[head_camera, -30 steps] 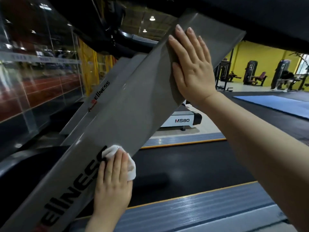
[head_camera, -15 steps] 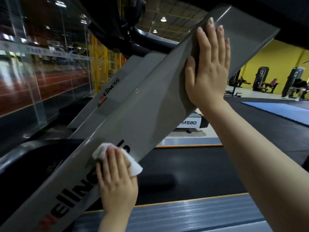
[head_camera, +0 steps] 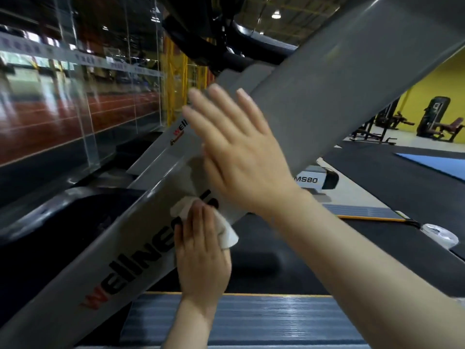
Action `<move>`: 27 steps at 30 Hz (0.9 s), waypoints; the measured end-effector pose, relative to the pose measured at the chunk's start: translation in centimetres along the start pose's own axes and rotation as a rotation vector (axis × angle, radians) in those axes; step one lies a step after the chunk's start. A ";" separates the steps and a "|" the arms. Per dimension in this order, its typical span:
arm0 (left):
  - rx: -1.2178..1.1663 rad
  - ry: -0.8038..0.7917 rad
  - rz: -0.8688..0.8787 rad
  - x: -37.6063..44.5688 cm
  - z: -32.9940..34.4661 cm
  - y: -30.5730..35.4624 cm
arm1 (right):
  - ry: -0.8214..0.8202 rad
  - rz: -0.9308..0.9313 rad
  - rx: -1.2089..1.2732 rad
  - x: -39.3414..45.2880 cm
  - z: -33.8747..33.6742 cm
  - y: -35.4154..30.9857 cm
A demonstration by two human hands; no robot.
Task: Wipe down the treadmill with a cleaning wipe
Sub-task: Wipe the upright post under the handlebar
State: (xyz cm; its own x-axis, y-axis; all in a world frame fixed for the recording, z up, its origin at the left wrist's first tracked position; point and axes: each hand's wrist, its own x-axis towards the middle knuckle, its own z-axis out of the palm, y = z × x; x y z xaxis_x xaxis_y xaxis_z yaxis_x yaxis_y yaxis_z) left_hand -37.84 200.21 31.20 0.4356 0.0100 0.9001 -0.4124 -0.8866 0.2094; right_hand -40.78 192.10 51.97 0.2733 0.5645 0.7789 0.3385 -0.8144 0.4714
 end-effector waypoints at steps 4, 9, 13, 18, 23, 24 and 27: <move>-0.036 0.005 -0.347 -4.7 0.2 -4.8 | -0.180 -0.089 -0.046 -1.0 4.1 -3.1; -0.161 0.038 -0.278 -3.7 -1.0 -4.7 | -0.128 -0.022 -0.166 -1.1 6.1 -4.3; -0.099 -0.005 -0.022 0.2 -0.1 -1.7 | -0.075 -0.010 -0.189 -1.1 6.4 -4.3; -0.030 0.108 -0.211 -4.2 1.0 -6.8 | -0.032 -0.012 -0.189 -1.0 6.4 -4.3; -0.108 0.226 -0.672 -12.1 1.9 -15.5 | -0.017 -0.008 -0.252 -1.4 6.7 -4.6; -0.174 0.280 -0.785 -12.0 1.8 -15.9 | -0.021 0.018 -0.259 -1.3 6.7 -4.8; -0.232 0.284 -0.700 -10.3 1.9 -14.3 | -0.055 0.032 -0.166 -1.1 7.9 -8.1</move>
State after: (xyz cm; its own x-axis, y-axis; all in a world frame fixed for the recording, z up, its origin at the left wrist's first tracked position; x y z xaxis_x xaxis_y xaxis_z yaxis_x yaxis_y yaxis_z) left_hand -34.93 211.94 18.17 0.4472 0.6753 0.5865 -0.2885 -0.5117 0.8093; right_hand -36.75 199.17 44.06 0.3316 0.5406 0.7732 0.1768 -0.8406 0.5119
